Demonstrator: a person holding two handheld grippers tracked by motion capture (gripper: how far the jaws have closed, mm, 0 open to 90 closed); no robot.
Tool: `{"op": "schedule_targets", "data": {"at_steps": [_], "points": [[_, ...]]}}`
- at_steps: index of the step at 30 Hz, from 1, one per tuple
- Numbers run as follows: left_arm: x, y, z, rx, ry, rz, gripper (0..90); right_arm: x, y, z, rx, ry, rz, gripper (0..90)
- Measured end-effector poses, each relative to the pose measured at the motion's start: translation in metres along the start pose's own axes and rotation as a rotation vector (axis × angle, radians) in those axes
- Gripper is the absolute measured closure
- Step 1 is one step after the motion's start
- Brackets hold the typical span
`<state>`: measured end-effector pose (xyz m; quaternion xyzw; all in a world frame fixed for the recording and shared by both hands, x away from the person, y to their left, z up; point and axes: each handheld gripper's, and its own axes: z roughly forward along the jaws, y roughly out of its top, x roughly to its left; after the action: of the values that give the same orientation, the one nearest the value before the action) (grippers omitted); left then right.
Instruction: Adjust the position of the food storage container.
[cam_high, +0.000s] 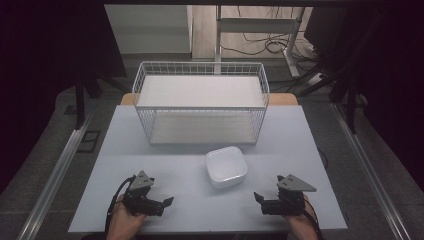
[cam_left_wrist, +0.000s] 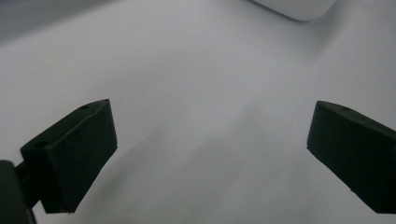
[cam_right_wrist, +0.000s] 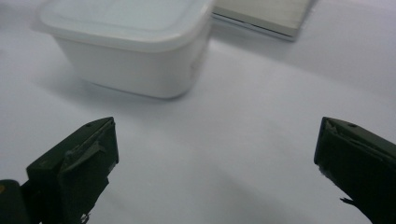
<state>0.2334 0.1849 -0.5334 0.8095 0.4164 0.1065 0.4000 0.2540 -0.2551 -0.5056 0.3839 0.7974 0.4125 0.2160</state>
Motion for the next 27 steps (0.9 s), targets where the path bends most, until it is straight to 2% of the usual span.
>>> {"op": "schedule_targets", "data": {"at_steps": [3, 4, 7, 13, 16, 20, 22, 27], "points": [[-0.0005, 0.0002, 0.0015, 0.005, -0.010, 0.003, 1.6, 0.0027, -0.0006, 0.0025, -0.005, 0.002, -0.007, 0.0], [-0.0010, 0.0005, 0.0024, 0.008, -0.020, 0.012, 1.5, 0.0042, -0.0010, 0.0050, 0.012, -0.003, -0.010, 0.0], [-0.0013, 0.0014, 0.0031, 0.005, -0.014, 0.028, 1.3, 0.0040, -0.0011, 0.0069, 0.016, 0.011, -0.012, 0.0], [0.0004, 0.0018, 0.0055, -0.001, -0.027, 0.025, 1.1, 0.0032, -0.0014, 0.0083, 0.055, -0.016, -0.042, 0.0], [0.0003, 0.0021, 0.0055, -0.003, -0.032, 0.022, 1.1, 0.0032, -0.0010, 0.0078, 0.065, -0.014, -0.045, 0.0], [0.0004, 0.0026, 0.0053, -0.006, -0.044, 0.018, 1.4, 0.0026, 0.0000, 0.0073, 0.089, 0.007, -0.027, 0.0], [0.0003, 0.0029, 0.0055, -0.008, -0.053, 0.012, 1.4, 0.0019, 0.0000, 0.0084, 0.103, 0.018, -0.003, 0.0], [-0.0009, 0.0054, 0.0072, -0.009, -0.060, 0.017, 1.1, 0.0018, 0.0035, 0.0102, 0.110, 0.015, 0.015, 0.0]]}}
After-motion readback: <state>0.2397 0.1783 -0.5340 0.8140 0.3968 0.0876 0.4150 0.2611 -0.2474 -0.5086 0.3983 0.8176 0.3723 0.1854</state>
